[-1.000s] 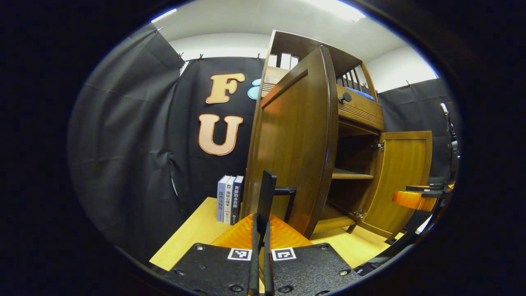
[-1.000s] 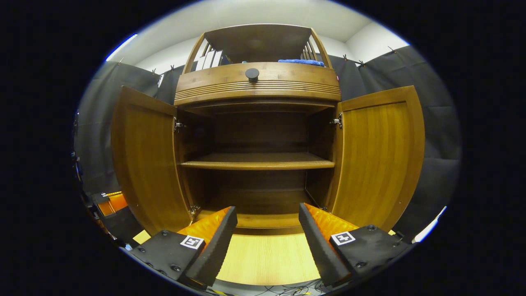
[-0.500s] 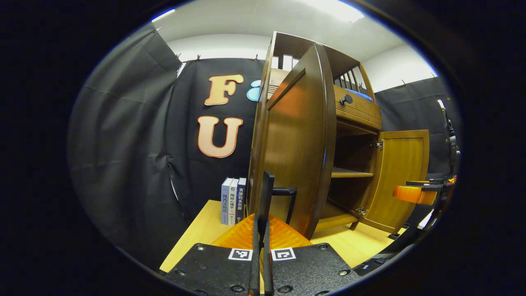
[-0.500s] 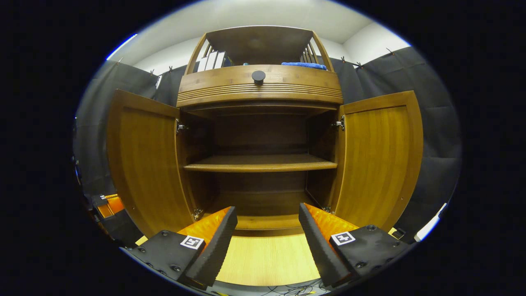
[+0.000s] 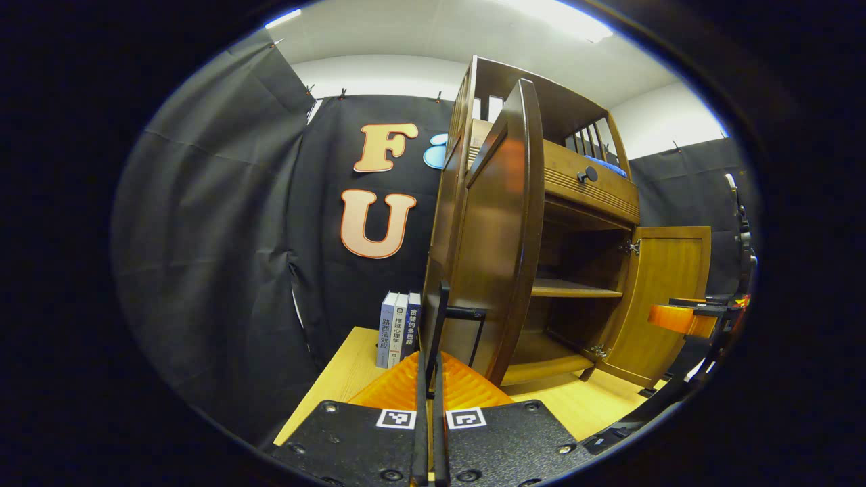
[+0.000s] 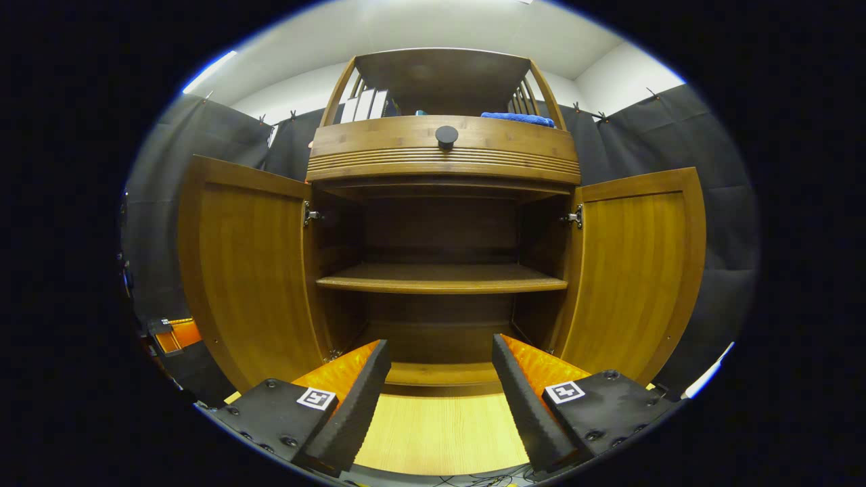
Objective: Open the right door of the double-door shoe cabinet with the right hand, and open the left door with the left hand.
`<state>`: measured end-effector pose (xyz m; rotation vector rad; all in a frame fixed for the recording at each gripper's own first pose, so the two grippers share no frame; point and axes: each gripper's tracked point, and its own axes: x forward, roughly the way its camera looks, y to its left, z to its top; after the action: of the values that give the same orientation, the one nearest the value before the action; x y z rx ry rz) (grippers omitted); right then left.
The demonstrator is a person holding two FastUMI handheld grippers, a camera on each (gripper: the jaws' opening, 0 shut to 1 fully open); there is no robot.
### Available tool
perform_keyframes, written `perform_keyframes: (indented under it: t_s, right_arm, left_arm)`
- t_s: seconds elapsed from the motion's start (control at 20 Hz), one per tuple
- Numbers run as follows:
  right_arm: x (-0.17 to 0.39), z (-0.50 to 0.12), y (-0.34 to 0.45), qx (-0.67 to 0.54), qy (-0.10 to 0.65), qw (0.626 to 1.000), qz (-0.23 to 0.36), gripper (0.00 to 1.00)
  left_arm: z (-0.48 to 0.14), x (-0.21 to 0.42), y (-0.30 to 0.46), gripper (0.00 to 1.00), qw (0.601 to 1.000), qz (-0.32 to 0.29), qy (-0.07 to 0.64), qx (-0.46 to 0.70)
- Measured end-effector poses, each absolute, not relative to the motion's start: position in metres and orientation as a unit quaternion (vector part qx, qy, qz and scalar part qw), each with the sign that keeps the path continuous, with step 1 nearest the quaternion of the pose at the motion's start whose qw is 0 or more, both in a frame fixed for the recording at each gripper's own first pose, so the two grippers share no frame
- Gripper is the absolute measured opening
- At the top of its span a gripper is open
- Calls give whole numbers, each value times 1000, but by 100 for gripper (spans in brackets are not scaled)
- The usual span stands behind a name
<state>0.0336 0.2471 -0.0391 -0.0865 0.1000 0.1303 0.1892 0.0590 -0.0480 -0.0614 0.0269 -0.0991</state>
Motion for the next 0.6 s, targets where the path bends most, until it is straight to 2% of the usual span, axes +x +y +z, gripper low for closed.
perform_keyframes:
  t_s: [0.15, 0.2, 0.25, 0.3, 0.35, 0.55, 0.6]
  right_arm:
    - [34, -36, 250, -40, 46, 996, 66, 97]
    - [34, -35, 249, -37, 46, 996, 67, 97]
    - [32, -35, 249, -34, 45, 996, 68, 97]
    - [34, -33, 250, -32, 43, 996, 68, 97]
    - [35, -33, 249, -32, 42, 996, 68, 97]
    - [37, -30, 244, -30, 40, 996, 68, 97]
    - [37, -29, 241, -29, 40, 997, 67, 89]
  left_arm:
    - [-45, 184, 57, 0, 998, -39, 14, -43]
    - [-43, 182, 60, 5, 999, -33, 12, -40]
    - [-40, 182, 62, 0, 999, -28, 9, -37]
    - [-37, 181, 65, 5, 999, -22, 5, -33]
    - [-36, 182, 66, 0, 999, -17, 1, -31]
    - [-24, 179, 67, 1, 1000, -6, -14, -15]
    - [-20, 176, 65, 2, 1000, -10, -19, -13]
